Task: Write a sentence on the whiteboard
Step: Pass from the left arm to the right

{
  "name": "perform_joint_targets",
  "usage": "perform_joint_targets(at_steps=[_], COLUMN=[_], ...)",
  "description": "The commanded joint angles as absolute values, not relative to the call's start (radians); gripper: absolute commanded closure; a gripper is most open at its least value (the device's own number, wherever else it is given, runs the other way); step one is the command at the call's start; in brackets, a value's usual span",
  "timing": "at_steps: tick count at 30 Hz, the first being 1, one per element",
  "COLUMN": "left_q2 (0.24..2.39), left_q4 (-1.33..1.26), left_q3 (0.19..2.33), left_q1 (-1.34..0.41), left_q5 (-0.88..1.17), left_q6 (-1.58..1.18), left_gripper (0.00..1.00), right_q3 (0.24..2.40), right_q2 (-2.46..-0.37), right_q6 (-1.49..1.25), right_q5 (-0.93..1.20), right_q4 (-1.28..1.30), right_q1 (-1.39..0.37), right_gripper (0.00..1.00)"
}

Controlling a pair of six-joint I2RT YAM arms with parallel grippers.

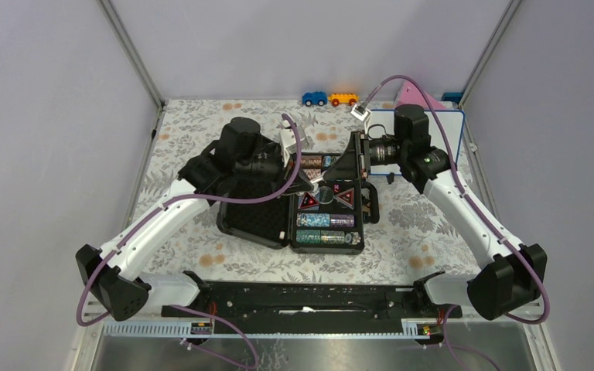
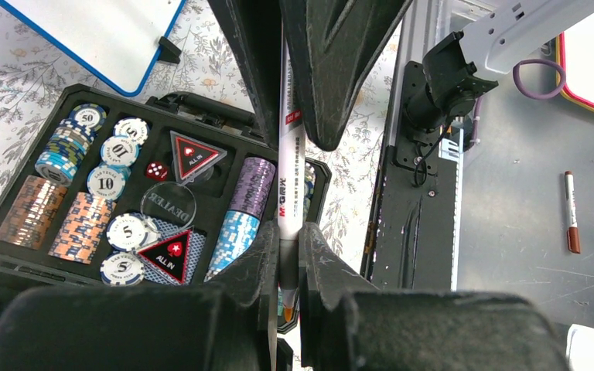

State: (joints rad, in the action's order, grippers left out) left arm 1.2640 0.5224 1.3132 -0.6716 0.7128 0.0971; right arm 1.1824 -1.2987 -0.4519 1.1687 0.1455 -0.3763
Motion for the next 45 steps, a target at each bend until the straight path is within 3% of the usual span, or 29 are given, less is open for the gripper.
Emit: perform_joint_targets(at_steps=[1, 45], left_q2=[1.270, 1.299], left_q4=[0.497, 0.511], left_q3=[1.359, 1.393], left_q1=[-0.680, -0.707], left_q5=[0.748, 0.755], left_q6=[0.113, 0.119], left_gripper=[1.00, 1.00], right_q3=[1.237, 1.252], right_q2=[-1.310, -1.327], right_q6=[-0.434, -0.373], right_q5=[1.194, 1.183], right_q4=[0.147, 0.216], right_q1=[-0.398, -0.452], right_gripper=[0.68, 0.68])
